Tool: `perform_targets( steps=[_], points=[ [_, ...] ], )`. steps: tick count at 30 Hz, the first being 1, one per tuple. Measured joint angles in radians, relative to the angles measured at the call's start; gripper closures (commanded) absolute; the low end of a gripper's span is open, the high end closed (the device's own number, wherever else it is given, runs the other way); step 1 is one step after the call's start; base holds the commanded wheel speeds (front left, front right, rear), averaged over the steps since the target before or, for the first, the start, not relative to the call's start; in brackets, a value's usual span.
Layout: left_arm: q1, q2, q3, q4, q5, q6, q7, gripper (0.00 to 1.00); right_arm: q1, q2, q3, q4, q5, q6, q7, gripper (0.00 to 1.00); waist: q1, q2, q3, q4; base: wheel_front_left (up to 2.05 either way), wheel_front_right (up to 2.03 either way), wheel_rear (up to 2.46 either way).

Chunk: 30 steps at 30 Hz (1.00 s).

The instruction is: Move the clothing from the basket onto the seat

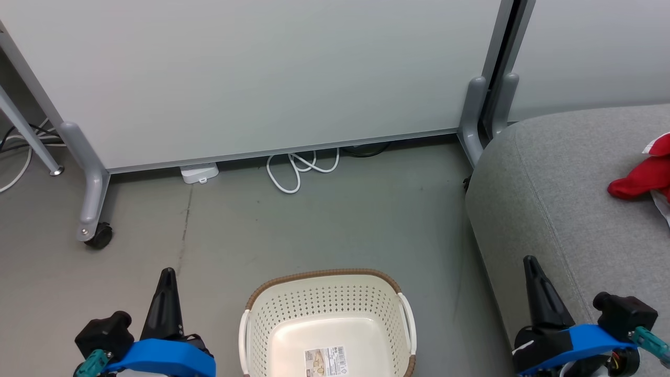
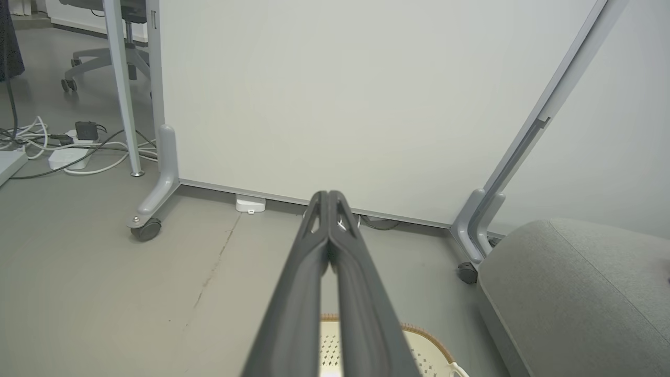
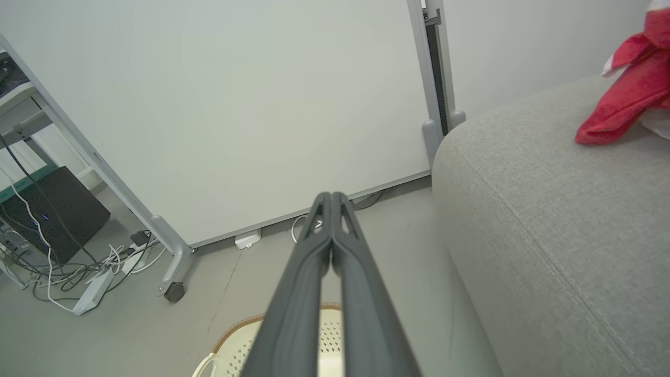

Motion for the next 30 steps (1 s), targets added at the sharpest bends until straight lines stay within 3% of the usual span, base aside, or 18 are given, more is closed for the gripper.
perform_targets(
  steps=[30],
  points=[
    [-0.027, 0.000, 0.042, -0.013, -0.476, -0.013, 0.114, 1.00, -0.010, 0.000, -0.039, -0.010, 0.458, 0.000, 0.117, 1.00, 0.0000, 0.0000, -0.004, -0.014, 0.00, 0.00, 0.00]
  ],
)
